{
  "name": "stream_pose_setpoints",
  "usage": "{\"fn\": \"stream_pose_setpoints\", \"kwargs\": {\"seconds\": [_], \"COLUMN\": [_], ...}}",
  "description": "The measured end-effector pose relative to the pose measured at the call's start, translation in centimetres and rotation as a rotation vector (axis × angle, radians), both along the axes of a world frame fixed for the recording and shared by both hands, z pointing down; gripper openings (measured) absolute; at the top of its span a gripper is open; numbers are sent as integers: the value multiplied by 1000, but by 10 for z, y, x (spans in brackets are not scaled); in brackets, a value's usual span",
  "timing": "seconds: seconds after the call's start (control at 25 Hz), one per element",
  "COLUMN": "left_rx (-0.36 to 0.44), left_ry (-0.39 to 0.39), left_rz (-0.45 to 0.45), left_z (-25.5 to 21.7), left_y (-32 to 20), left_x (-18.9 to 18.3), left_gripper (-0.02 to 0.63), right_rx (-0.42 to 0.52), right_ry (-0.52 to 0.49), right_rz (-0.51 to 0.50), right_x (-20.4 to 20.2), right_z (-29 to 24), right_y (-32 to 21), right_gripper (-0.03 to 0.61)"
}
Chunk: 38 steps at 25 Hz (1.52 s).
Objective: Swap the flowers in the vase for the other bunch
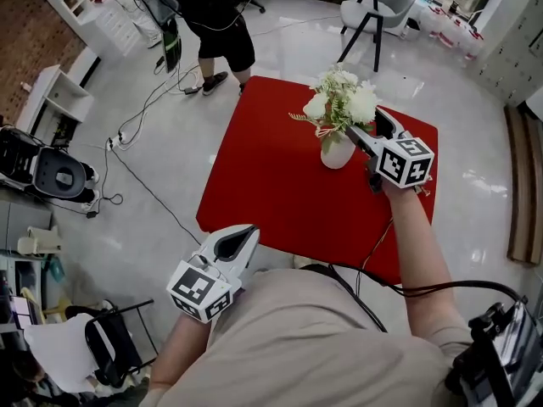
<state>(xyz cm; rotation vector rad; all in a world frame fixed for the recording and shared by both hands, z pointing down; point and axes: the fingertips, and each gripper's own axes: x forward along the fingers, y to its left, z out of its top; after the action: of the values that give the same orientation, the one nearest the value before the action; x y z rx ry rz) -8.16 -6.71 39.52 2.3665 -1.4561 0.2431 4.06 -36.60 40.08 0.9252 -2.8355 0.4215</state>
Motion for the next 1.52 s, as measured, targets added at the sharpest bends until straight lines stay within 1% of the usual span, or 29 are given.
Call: {"fn": "stream_pose_setpoints", "kwargs": {"seconds": [0.16, 0.32, 0.36, 0.4, 0.48, 0.52, 0.6, 0.76, 0.88, 1.16, 1.52], "left_rx": [-18, -25, -25, -25, -27, -29, -32, -33, -32, -29, -28], "left_ry": [1, -8, -10, -12, -11, -10, -9, -9, -11, -5, 3], "left_rz": [-22, -30, -32, -34, -40, -42, -46, -51, -51, -46, -37], "left_z": [6, 5, 5, 6, 7, 8, 9, 11, 11, 10, 11], "left_y": [-2, -3, -3, -3, -4, -4, -3, -5, -7, -1, 8], "left_x": [0, 1, 2, 2, 2, 1, -1, 1, 2, -2, -11], "left_gripper": [6, 6, 6, 6, 6, 6, 6, 6, 6, 6, 6], "right_rx": [18, 41, 46, 51, 64, 67, 67, 78, 90, 109, 151], "right_ry": [23, 67, 69, 71, 80, 83, 82, 83, 84, 73, 57], "right_rz": [-34, -27, -24, -18, -8, -7, -5, -4, -2, 7, 38], "right_x": [-8, -11, -10, -9, -7, -7, -9, -4, -1, 0, 2], "right_z": [6, 13, 14, 15, 16, 16, 16, 17, 15, 2, -29], "right_y": [-4, -5, -6, -7, -10, -10, -9, -11, -11, -7, -6], "right_gripper": [376, 373, 362, 334, 249, 227, 202, 132, 104, 77, 69]}}
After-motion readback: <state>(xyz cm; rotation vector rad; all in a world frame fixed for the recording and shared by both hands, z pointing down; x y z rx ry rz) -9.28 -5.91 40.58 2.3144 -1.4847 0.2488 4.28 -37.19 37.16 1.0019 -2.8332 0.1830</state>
